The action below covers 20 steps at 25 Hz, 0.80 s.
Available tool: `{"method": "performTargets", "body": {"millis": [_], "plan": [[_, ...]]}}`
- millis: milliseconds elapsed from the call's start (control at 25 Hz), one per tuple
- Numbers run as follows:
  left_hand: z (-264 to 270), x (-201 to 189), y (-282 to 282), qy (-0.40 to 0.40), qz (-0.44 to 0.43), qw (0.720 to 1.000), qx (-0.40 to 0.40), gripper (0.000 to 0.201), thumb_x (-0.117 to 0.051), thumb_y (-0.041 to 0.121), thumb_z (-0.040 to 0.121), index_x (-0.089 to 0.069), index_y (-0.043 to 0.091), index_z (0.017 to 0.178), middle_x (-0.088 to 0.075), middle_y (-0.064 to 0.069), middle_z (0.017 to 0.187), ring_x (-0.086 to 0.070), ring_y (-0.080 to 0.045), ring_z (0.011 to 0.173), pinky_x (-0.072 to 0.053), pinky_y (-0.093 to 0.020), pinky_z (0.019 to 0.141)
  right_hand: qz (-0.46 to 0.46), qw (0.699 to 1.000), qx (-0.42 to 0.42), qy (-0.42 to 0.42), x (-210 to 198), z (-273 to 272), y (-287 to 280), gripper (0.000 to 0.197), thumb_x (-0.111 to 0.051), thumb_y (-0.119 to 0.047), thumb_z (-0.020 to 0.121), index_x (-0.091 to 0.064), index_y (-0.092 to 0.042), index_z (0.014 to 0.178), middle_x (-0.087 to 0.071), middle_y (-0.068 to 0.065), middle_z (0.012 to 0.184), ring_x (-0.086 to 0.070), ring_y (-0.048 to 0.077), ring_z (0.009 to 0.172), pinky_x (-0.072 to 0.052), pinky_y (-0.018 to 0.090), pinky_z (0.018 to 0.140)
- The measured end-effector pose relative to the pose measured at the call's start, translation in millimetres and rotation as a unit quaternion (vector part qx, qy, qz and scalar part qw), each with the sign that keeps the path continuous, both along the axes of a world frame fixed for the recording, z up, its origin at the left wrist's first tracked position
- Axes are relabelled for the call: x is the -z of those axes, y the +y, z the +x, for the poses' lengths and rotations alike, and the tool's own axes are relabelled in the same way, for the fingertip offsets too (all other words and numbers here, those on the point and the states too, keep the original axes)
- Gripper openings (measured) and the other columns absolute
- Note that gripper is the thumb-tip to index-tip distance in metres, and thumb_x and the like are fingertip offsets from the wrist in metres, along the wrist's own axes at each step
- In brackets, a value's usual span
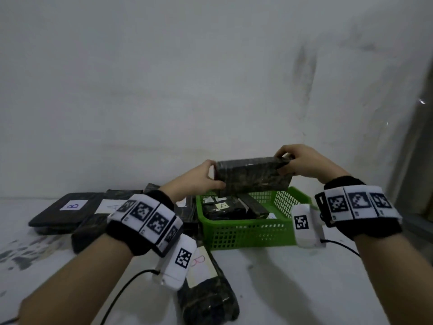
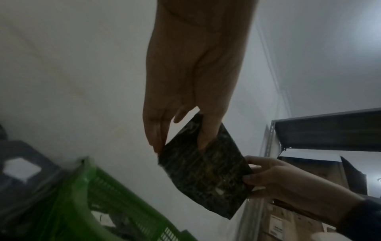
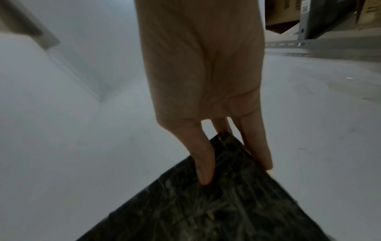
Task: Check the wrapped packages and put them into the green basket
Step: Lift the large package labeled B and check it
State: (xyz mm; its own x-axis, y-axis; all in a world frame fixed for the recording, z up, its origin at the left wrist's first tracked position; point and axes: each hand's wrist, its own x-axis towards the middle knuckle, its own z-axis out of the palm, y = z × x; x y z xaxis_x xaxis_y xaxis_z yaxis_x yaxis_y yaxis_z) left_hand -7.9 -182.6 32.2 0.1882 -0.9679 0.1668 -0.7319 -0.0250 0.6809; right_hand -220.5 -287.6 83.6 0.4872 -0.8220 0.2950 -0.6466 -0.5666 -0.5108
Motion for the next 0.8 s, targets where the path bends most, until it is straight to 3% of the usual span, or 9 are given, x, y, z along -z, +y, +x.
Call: {"method": "performTargets", "body": {"millis": [120,240,320,400,520,640,720,800], "plan": [[-12.6,8.8,-33.9,0.067,0.083,0.993,0.055,0.047,-0.053,0.016,0.092,-0.037,0.007,0.135,-0.052,-0.011,0.116,-0.06,-0.026,0.098,-0.052,-0.034,0.087,-0.009,0.998,0.029,0.054,27.1,-7.0,-30.9,0.026,-0.063,0.003,0.079,-0.062,-0.016,0.097,-0.063,0.015,0.104,-0.053,0.022,0.085,-0.038,0.019,0.055],[-20.1,14.9,-57.3,0.029,0.123,0.988,0.087,0.025,-0.046,0.01,0.095,-0.051,0.0,0.118,-0.053,-0.008,0.104,-0.056,-0.022,0.09,-0.047,-0.027,0.08,-0.03,0.99,0.05,0.129,52.9,-11.0,-56.1,0.032,-0.066,0.001,0.077,-0.066,-0.01,0.107,-0.063,0.015,0.111,-0.056,0.026,0.096,-0.044,0.024,0.071],[-25.2,18.2,-66.6,-0.02,0.136,0.987,0.084,0.036,-0.052,0.01,0.093,-0.048,-0.004,0.126,-0.056,-0.011,0.109,-0.056,-0.025,0.096,-0.043,-0.025,0.079,-0.023,0.988,0.062,0.137,64.1,-10.1,-67.1,0.031,-0.063,0.002,0.078,-0.066,-0.005,0.108,-0.064,0.017,0.111,-0.059,0.028,0.102,-0.049,0.032,0.081],[-31.0,20.9,-76.0,-0.073,0.143,0.984,0.083,0.041,-0.058,0.013,0.09,-0.05,-0.003,0.126,-0.058,-0.018,0.119,-0.055,-0.029,0.105,-0.04,-0.026,0.08,0.005,0.987,0.07,0.146,70.6,-9.6,-74.5,0.024,-0.063,-0.003,0.079,-0.068,-0.001,0.103,-0.066,0.017,0.105,-0.062,0.028,0.097,-0.052,0.034,0.08],[-39.2,29.2,-83.3,-0.183,0.154,0.959,0.151,0.033,-0.046,0.001,0.093,-0.053,-0.006,0.124,-0.054,-0.023,0.129,-0.055,-0.027,0.102,-0.046,-0.031,0.081,0.084,0.977,0.067,0.182,76.9,-15.9,-83.3,0.028,-0.069,-0.022,0.079,-0.064,-0.003,0.098,-0.063,0.011,0.095,-0.06,0.024,0.086,-0.051,0.029,0.065],[-46.0,41.2,-91.3,-0.17,0.175,0.96,0.141,0.035,-0.048,0.0,0.089,-0.06,0.004,0.121,-0.061,-0.01,0.124,-0.052,-0.015,0.091,-0.043,-0.027,0.079,0.132,0.947,0.052,0.287,86.7,-19.6,-84.5,0.037,-0.064,-0.044,0.082,-0.062,-0.008,0.091,-0.06,0.005,0.088,-0.057,0.019,0.077,-0.047,0.029,0.071],[-45.5,43.9,-94.7,-0.151,0.183,0.962,0.131,0.034,-0.053,0.003,0.088,-0.062,0.009,0.12,-0.064,-0.006,0.119,-0.055,-0.014,0.089,-0.044,-0.025,0.077,0.121,0.944,0.049,0.302,92.3,-15.1,-83.9,0.03,-0.063,-0.04,0.084,-0.063,-0.01,0.082,-0.058,0.003,0.076,-0.053,0.015,0.063,-0.042,0.025,0.062],[-42.8,42.6,-98.8,-0.134,0.192,0.965,0.122,0.028,-0.06,0.006,0.086,-0.065,0.007,0.114,-0.066,-0.008,0.111,-0.061,-0.018,0.088,-0.05,-0.027,0.079,0.115,0.946,0.051,0.298,94.1,-9.8,-85.8,0.027,-0.064,-0.034,0.085,-0.064,-0.007,0.085,-0.058,0.005,0.073,-0.05,0.014,0.06,-0.038,0.024,0.058]]}}
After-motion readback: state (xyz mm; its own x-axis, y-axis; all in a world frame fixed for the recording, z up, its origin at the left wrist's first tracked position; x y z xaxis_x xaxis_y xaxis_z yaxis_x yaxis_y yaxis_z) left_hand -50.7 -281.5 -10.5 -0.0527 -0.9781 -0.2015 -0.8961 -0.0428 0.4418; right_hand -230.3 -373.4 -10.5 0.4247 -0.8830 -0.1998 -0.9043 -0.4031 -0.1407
